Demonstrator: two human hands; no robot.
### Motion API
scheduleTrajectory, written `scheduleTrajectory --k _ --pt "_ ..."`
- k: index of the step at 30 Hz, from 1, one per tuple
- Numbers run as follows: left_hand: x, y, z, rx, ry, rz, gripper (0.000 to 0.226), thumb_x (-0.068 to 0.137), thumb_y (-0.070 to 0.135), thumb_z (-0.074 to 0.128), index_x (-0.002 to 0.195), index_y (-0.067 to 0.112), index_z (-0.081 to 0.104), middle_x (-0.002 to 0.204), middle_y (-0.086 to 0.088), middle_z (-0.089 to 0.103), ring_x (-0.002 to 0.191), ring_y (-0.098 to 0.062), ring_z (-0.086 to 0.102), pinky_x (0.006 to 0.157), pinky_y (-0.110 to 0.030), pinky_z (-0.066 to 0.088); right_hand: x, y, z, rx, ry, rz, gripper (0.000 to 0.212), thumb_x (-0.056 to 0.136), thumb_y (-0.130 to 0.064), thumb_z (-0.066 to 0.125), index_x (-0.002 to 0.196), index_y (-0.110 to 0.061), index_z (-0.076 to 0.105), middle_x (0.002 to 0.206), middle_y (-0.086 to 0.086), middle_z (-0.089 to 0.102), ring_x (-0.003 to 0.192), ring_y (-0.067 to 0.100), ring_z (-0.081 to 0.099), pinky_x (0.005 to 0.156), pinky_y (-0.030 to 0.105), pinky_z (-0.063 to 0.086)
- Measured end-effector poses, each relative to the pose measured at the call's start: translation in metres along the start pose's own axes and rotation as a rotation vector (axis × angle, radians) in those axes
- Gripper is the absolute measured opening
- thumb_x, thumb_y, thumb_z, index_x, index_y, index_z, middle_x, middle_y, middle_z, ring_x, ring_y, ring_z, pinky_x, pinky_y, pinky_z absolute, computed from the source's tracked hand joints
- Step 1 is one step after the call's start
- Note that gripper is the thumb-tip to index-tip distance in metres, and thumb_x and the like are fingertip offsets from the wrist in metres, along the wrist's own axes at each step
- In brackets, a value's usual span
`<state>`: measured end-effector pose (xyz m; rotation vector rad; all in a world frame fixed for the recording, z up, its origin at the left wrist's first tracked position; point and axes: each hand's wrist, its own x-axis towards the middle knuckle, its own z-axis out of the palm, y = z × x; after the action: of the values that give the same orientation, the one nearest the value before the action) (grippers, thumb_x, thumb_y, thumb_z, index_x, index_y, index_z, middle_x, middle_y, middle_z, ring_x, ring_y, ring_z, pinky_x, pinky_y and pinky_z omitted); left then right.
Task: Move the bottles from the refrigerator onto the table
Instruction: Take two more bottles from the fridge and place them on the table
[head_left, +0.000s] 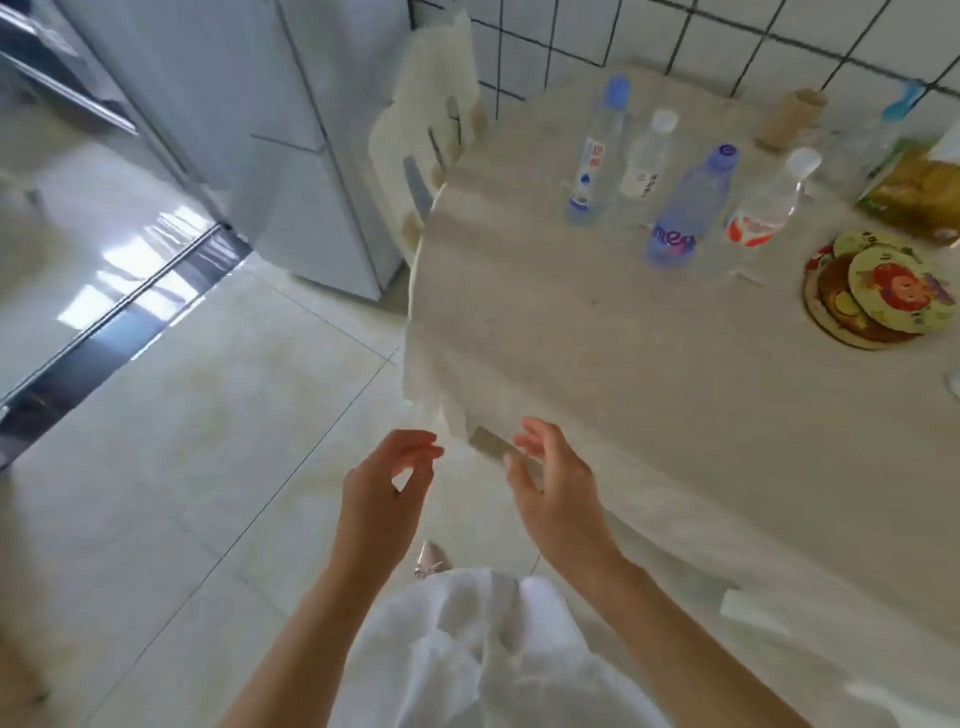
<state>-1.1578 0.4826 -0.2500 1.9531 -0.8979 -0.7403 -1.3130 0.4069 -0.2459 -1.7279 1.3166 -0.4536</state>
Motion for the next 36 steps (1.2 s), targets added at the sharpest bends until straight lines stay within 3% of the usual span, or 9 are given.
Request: scheduleTrajectory --k 3,9,21,24,29,33,36 --pt "-0.024 -0.027 -0.037 0.0 0.097 -0.064 0.024 0.089 0.003 0.061 0.096 0.025 0.064 0.085 0.025 0.072 0.087 0.007 0.067 0.078 -0.023 0.053 -0.017 -0.023 0.034 -0.029 -0.13 -0.072 0.037 0.095 -0.029 0.051 0.131 -0.025 0.043 0.12 -0.014 0.055 0.114 0.0 0.049 0.092 0.013 0.034" --pt "-0.062 -0.088 -0.121 -0.006 0.232 -0.192 0.031 0.09 0.007 0.063 0.093 0.038 0.059 0.084 0.022 0.071 0.085 0.007 0.066 0.078 -0.018 0.052 -0.041 -0.074 0.121 -0.089 -0.351 -0.151 0.04 0.096 -0.032 0.049 0.134 -0.025 0.041 0.123 -0.013 0.053 0.117 0.001 0.047 0.094 0.014 0.036" --pt "-0.087 -0.211 -0.32 0.062 0.321 -0.38 0.018 0.091 0.014 0.06 0.101 0.029 0.062 0.086 0.019 0.07 0.082 0.006 0.064 0.078 -0.023 0.053 -0.067 -0.173 0.318 -0.187 -0.571 -0.198 0.038 0.095 -0.03 0.051 0.132 -0.025 0.042 0.117 -0.014 0.055 0.11 0.002 0.051 0.088 0.008 0.036" --pt "-0.077 -0.227 -0.354 0.056 0.334 -0.418 0.018 0.091 0.013 0.059 0.099 0.029 0.062 0.084 0.02 0.069 0.081 0.005 0.064 0.078 -0.028 0.054 -0.061 -0.191 0.346 -0.186 -0.579 -0.199 0.038 0.095 -0.028 0.052 0.131 -0.023 0.043 0.116 -0.012 0.056 0.109 0.004 0.052 0.092 0.015 0.04" --pt "-0.034 -0.244 -0.397 0.026 0.359 -0.442 0.019 0.09 0.011 0.059 0.097 0.028 0.063 0.083 0.017 0.071 0.083 -0.002 0.067 0.082 -0.035 0.055 -0.03 -0.221 0.385 -0.174 -0.57 -0.185 0.036 0.095 -0.027 0.052 0.13 -0.024 0.045 0.116 -0.012 0.058 0.111 0.004 0.053 0.09 0.014 0.039" --pt "0.02 -0.249 -0.42 0.025 0.326 -0.423 0.019 0.091 0.011 0.058 0.098 0.028 0.062 0.084 0.015 0.071 0.083 -0.004 0.068 0.08 -0.032 0.056 0.015 -0.246 0.412 -0.172 -0.564 -0.181 0.035 0.095 -0.025 0.052 0.129 -0.024 0.045 0.114 -0.011 0.057 0.109 0.004 0.053 0.079 0.003 0.039" --pt "0.072 -0.25 -0.436 0.033 0.319 -0.408 0.016 0.092 0.014 0.058 0.103 0.026 0.062 0.091 0.013 0.07 0.084 -0.007 0.067 0.075 -0.023 0.053 0.059 -0.27 0.432 -0.213 -0.612 -0.212 0.038 0.095 -0.029 0.051 0.131 -0.025 0.044 0.116 -0.013 0.056 0.111 0.003 0.051 0.086 0.009 0.036"
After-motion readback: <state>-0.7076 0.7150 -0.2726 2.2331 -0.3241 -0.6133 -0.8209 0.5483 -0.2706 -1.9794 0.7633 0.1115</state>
